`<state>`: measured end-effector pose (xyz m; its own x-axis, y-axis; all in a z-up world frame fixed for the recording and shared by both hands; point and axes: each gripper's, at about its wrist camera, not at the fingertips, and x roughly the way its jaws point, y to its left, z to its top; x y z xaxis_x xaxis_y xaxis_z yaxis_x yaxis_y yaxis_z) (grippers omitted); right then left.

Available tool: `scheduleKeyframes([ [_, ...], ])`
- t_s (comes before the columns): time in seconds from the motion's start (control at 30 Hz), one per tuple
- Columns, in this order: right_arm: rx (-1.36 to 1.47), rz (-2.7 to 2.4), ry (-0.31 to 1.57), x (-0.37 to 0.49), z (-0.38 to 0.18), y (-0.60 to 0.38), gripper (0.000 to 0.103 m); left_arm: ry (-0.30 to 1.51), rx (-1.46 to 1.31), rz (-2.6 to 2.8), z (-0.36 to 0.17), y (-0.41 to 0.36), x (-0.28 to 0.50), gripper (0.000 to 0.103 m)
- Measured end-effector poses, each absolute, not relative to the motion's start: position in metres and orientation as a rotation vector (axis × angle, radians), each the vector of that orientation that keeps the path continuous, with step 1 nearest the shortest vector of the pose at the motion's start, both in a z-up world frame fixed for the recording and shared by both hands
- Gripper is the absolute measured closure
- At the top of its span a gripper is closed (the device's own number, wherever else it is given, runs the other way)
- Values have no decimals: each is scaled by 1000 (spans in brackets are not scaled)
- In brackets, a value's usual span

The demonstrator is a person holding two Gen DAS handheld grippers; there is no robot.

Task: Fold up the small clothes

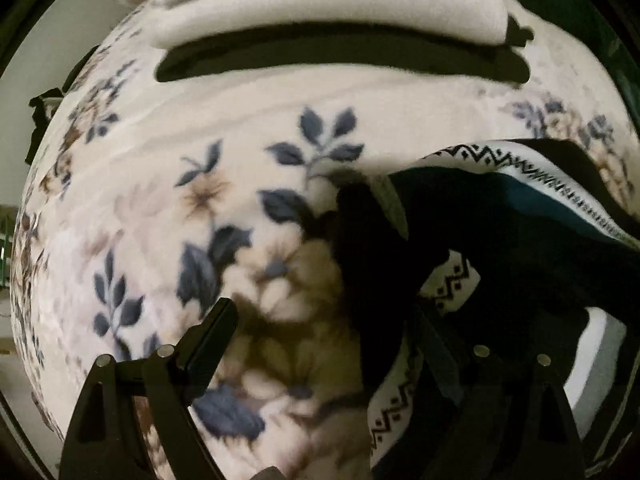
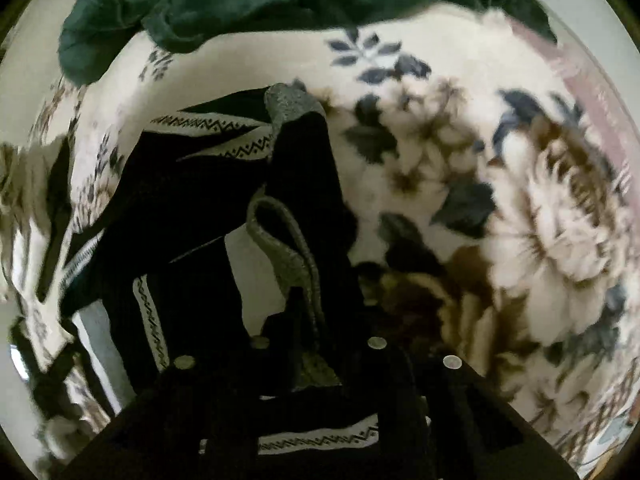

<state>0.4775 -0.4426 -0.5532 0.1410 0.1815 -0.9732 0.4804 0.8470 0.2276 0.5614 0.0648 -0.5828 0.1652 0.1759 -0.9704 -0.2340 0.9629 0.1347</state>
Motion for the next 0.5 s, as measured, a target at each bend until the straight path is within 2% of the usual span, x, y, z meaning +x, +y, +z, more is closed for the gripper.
scheduleKeyframes([
  [0.07,602,-209,1452,478,-551,-449,55,1360,-61,282,-573,68,559,14],
  [0.13,616,-193,1426,473,-539,-450,48,1323,-70,279,-552,69,547,14],
  [0.2,611,-182,1430,463,-524,-452,32,1280,-83,239,-525,61,525,14],
  [0.3,607,-106,1473,442,-500,-455,18,1261,-66,162,-494,25,483,12],
  [0.37,549,-48,1496,430,-483,-457,12,1276,-59,103,-482,-8,456,9],
  [0.5,431,37,1551,402,-456,-487,12,1329,-26,-36,-470,-98,389,8],
])
